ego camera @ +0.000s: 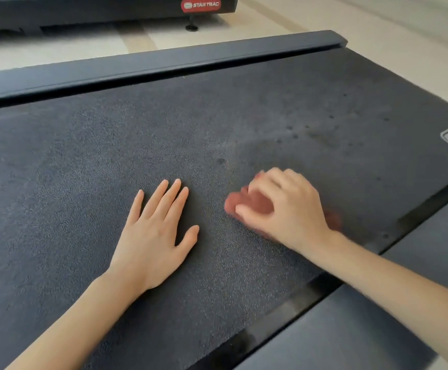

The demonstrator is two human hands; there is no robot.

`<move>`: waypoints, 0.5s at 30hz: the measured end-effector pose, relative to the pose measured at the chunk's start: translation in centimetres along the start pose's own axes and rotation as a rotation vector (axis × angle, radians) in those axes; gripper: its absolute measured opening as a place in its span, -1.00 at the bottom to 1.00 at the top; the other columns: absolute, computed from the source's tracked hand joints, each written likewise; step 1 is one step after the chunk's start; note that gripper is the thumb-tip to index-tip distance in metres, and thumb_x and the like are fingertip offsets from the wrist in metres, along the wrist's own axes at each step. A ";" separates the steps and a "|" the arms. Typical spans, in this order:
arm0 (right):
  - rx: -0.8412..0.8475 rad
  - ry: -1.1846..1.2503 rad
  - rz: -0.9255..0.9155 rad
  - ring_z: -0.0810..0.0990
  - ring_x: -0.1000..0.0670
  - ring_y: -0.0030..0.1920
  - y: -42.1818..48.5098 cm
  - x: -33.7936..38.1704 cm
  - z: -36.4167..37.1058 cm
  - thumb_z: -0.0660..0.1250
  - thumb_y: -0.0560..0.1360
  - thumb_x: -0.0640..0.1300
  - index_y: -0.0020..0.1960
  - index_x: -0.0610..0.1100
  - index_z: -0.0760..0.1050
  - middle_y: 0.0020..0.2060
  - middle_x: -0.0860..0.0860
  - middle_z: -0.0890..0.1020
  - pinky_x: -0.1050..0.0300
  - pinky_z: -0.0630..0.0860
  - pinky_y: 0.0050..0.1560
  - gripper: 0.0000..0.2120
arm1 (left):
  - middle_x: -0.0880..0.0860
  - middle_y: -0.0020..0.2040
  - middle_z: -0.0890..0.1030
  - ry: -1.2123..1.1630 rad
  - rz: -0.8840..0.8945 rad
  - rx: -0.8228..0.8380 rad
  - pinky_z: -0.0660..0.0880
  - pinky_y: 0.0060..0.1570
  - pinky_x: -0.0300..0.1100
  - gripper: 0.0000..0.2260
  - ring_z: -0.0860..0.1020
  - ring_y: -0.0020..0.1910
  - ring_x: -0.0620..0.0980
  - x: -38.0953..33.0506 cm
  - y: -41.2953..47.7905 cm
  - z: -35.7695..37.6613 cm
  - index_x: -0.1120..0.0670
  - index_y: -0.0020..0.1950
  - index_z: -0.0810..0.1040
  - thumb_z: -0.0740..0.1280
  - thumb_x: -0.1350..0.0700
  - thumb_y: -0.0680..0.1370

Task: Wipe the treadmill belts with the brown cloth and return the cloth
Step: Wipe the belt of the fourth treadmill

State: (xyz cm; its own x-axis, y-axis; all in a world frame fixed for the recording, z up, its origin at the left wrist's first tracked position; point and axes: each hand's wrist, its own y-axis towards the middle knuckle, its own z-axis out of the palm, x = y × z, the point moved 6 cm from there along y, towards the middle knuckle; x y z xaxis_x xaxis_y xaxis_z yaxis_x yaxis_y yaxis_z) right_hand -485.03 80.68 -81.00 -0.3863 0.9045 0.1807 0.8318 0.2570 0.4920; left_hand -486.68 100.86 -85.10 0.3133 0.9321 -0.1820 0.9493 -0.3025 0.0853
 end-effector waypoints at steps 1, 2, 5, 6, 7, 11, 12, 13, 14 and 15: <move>-0.021 0.029 -0.049 0.50 -0.05 -0.22 -2.0 1.2 -0.9 0.40 0.34 0.19 -0.21 -0.03 0.56 -0.23 0.03 0.56 0.08 0.41 -0.15 -0.72 | -0.05 0.54 0.02 0.004 -0.003 0.004 -0.18 0.48 -0.01 -0.30 -0.11 0.51 -0.08 0.0 0.0 0.0 0.03 0.53 0.06 -0.21 -0.28 0.47; -0.025 0.056 -0.097 0.49 -0.06 -0.22 -3.8 2.1 -1.5 0.40 0.35 0.18 -0.21 -0.04 0.56 -0.23 0.03 0.56 0.06 0.42 -0.15 -0.72 | -0.05 0.54 0.02 0.004 -0.005 0.006 -0.17 0.48 0.00 -0.31 -0.11 0.52 -0.08 0.1 0.0 0.0 0.03 0.53 0.06 -0.20 -0.28 0.47; -0.006 0.113 -0.226 0.49 -0.05 -0.23 -5.6 3.1 -2.0 0.38 0.37 0.19 -0.21 -0.05 0.58 -0.23 0.02 0.57 0.06 0.44 -0.15 -0.71 | -0.04 0.53 0.04 -0.005 -0.005 0.008 -0.13 0.49 0.03 -0.32 -0.09 0.52 -0.06 0.1 0.0 -0.1 0.04 0.53 0.07 -0.18 -0.27 0.48; -0.007 0.135 -0.247 0.50 -0.03 -0.23 -5.0 3.0 -1.8 0.40 0.35 0.18 -0.22 -0.05 0.59 -0.24 0.04 0.58 0.07 0.44 -0.16 -0.71 | -0.04 0.53 0.05 -0.006 -0.005 0.007 -0.11 0.49 0.04 -0.32 -0.08 0.52 -0.05 0.0 0.1 -0.1 0.05 0.52 0.08 -0.17 -0.26 0.48; -0.006 0.153 -0.251 0.50 -0.02 -0.23 -3.8 2.8 -1.4 0.41 0.33 0.18 -0.23 -0.05 0.58 -0.25 0.05 0.58 0.08 0.45 -0.17 -0.72 | -0.03 0.53 0.07 -0.010 -0.002 0.006 -0.08 0.48 0.06 -0.33 -0.06 0.52 -0.04 0.0 0.1 -0.1 0.06 0.52 0.10 -0.15 -0.25 0.49; 0.035 0.116 -0.144 0.53 -0.02 -0.22 3.5 1.0 2.6 0.42 0.30 0.19 -0.23 -0.03 0.57 -0.26 0.06 0.59 0.11 0.45 -0.18 -0.72 | 0.02 0.50 0.18 -0.038 0.014 -0.015 0.03 0.45 0.12 -0.37 0.08 0.50 0.01 0.0 0.3 -0.1 0.11 0.48 0.23 -0.02 -0.20 0.51; 0.039 0.099 -0.091 0.52 -0.01 -0.21 5.4 0.3 3.6 0.40 0.31 0.21 -0.22 -0.01 0.57 -0.25 0.07 0.58 0.14 0.42 -0.18 -0.71 | 0.02 0.50 0.21 -0.039 0.015 -0.022 0.04 0.44 0.11 -0.38 0.10 0.50 0.01 0.1 0.3 -0.1 0.12 0.48 0.25 0.00 -0.19 0.51; 0.036 0.083 -0.045 0.52 0.00 -0.20 7.3 -0.4 4.7 0.39 0.32 0.23 -0.21 0.00 0.56 -0.25 0.08 0.57 0.17 0.39 -0.19 -0.71 | 0.02 0.49 0.22 -0.036 0.018 -0.025 0.04 0.42 0.10 -0.39 0.12 0.50 0.02 0.1 0.3 -0.2 0.12 0.47 0.26 0.01 -0.19 0.51; 0.031 0.069 -0.012 0.52 0.00 -0.19 9.1 -1.1 5.7 0.37 0.33 0.25 -0.21 0.01 0.55 -0.24 0.08 0.57 0.19 0.35 -0.20 -0.70 | 0.02 0.49 0.23 -0.031 0.020 -0.026 0.04 0.41 0.10 -0.39 0.12 0.49 0.02 0.1 0.3 -0.2 0.12 0.47 0.27 0.02 -0.19 0.51; 0.030 0.052 0.013 0.52 0.00 -0.17 10.8 -1.9 6.5 0.35 0.34 0.26 -0.20 0.02 0.55 -0.24 0.09 0.56 0.20 0.31 -0.21 -0.70 | 0.02 0.49 0.23 -0.027 0.021 -0.025 0.03 0.41 0.09 -0.39 0.12 0.50 0.02 0.1 0.2 -0.3 0.11 0.47 0.27 0.02 -0.19 0.51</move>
State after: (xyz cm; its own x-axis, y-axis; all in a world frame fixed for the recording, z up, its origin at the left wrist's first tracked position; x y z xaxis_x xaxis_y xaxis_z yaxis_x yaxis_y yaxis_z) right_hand -472.72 83.94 -81.54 -0.3950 0.8890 0.2316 0.8480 0.2559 0.4641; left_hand -486.44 100.91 -84.82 0.3341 0.9196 -0.2066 0.9417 -0.3165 0.1138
